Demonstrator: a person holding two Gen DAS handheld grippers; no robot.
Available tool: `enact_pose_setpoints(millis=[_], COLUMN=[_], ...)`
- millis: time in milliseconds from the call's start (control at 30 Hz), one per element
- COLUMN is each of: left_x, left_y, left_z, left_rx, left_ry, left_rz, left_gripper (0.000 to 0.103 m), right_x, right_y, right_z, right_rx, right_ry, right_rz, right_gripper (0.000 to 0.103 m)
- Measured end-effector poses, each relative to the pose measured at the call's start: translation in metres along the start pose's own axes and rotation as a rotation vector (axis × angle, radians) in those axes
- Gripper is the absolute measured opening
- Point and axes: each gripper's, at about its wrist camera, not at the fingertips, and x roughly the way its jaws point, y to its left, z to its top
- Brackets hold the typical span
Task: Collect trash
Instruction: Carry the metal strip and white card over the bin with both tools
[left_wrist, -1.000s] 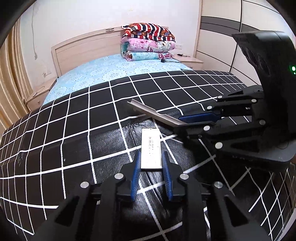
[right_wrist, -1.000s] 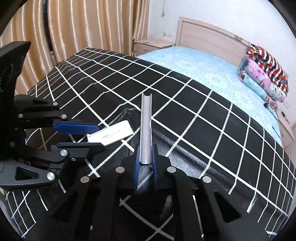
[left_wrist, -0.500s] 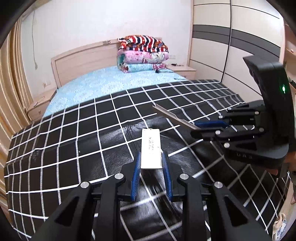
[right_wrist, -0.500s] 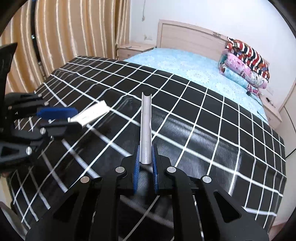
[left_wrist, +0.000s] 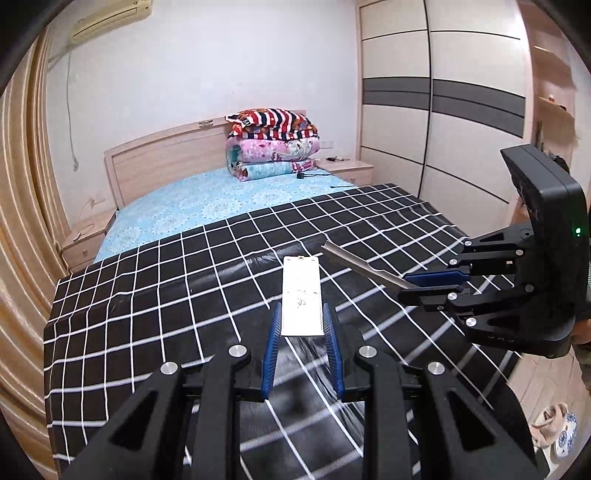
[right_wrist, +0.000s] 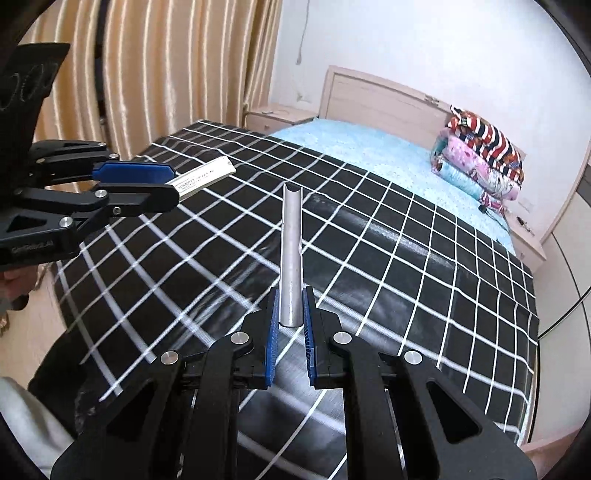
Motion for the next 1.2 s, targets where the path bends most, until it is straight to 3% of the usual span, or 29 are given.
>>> enact_pose_setpoints(millis=[300, 733, 900, 1200], left_x=[-0.049, -0.083, -0.081, -0.061], left_y=[-0.015, -0.051, -0.065, -0.075], left_z=[-0.044, -0.120, -0.163, -0.223], left_rx=[-0.001, 0.018, 0.031, 0.005], left_ry=[0.004, 0.082, 0.151, 0.312], left_rz=[-0.033, -0.086, -0.116, -0.136], left_gripper=[0.022, 0.022, 0.022, 0.023], right_x=[-0.042, -0.073, -0.068, -0.030], right_y=[0.043, 0.116, 0.140, 0.162], right_z=[-0.032, -0.091, -0.120, -0.171], right_rx=[-0.010, 0.024, 0.042, 0.081], right_ry=[-0.002, 0.030, 0.070, 0.228], right_rz=[0.004, 0.078, 0.118, 0.185], right_gripper=[0.013, 0.013, 0.013, 0.013])
